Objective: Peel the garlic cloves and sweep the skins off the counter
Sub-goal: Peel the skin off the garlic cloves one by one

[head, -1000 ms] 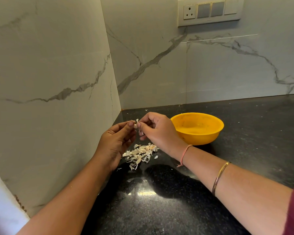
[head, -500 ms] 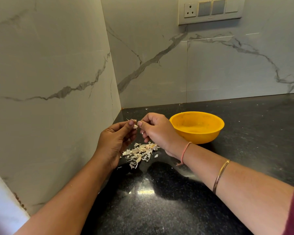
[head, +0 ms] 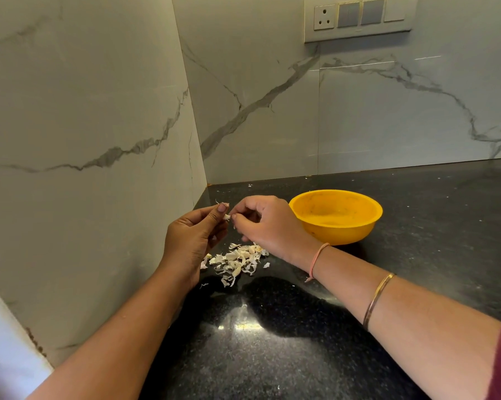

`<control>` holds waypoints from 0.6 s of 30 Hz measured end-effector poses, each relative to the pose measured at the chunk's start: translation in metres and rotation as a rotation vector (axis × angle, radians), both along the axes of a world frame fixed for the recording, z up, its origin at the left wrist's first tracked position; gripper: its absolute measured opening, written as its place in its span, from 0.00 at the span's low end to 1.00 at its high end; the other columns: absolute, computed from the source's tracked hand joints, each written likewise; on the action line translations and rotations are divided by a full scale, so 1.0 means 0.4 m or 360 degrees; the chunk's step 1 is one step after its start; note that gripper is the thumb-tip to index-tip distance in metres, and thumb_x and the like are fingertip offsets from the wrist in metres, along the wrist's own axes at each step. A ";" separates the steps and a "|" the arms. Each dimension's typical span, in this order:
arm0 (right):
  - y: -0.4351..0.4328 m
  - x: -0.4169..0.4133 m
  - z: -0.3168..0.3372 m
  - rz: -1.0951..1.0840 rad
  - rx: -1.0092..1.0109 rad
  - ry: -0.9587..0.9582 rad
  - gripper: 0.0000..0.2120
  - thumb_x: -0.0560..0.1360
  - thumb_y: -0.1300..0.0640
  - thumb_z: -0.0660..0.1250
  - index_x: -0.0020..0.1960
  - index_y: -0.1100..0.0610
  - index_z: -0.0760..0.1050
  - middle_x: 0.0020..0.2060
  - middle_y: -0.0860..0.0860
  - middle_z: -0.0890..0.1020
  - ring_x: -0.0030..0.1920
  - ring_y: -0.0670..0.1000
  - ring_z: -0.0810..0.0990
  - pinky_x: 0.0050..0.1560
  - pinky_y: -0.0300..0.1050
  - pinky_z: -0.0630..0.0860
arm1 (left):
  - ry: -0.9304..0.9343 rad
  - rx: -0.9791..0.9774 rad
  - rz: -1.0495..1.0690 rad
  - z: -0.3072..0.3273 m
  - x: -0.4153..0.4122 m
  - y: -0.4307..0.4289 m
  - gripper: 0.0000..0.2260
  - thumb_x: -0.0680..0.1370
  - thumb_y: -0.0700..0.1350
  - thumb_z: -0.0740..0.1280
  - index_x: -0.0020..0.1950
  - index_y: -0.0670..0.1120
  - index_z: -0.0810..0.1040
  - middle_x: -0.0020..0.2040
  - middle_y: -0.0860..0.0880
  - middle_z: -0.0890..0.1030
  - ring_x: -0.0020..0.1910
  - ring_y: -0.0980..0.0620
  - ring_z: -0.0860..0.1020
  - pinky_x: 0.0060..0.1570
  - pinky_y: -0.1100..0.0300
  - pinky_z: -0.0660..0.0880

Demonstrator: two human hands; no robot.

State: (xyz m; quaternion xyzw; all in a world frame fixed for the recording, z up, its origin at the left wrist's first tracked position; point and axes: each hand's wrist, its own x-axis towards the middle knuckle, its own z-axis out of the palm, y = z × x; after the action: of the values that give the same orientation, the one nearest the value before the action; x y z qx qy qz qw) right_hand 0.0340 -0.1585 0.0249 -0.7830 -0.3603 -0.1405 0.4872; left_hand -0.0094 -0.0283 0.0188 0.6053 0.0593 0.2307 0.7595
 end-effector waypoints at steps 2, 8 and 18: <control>0.000 0.000 -0.001 -0.0018 -0.0015 -0.0069 0.05 0.75 0.60 0.66 0.45 0.59 0.80 0.32 0.46 0.79 0.37 0.51 0.82 0.37 0.45 0.79 | -0.0007 0.0026 0.0000 0.000 -0.001 -0.001 0.07 0.66 0.45 0.72 0.42 0.44 0.83 0.32 0.51 0.83 0.32 0.58 0.79 0.39 0.66 0.79; -0.002 0.000 -0.004 -0.0030 -0.0119 -0.0302 0.05 0.75 0.62 0.66 0.43 0.61 0.80 0.33 0.49 0.78 0.33 0.44 0.76 0.31 0.33 0.72 | 0.0006 0.0085 0.0012 -0.001 0.000 0.000 0.05 0.66 0.44 0.73 0.40 0.44 0.82 0.32 0.51 0.83 0.34 0.56 0.79 0.39 0.65 0.79; 0.000 0.012 -0.010 -0.0079 -0.0236 -0.0495 0.05 0.74 0.64 0.64 0.41 0.63 0.77 0.35 0.55 0.79 0.34 0.48 0.71 0.32 0.33 0.64 | 0.0029 0.0190 -0.0032 -0.004 -0.001 -0.002 0.06 0.66 0.45 0.71 0.40 0.45 0.83 0.33 0.49 0.83 0.36 0.52 0.78 0.42 0.62 0.79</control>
State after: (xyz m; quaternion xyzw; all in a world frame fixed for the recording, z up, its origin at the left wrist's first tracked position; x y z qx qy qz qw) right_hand 0.0386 -0.1586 0.0208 -0.7943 -0.4213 -0.2451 0.3627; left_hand -0.0099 -0.0291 0.0172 0.6521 0.0462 0.2208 0.7238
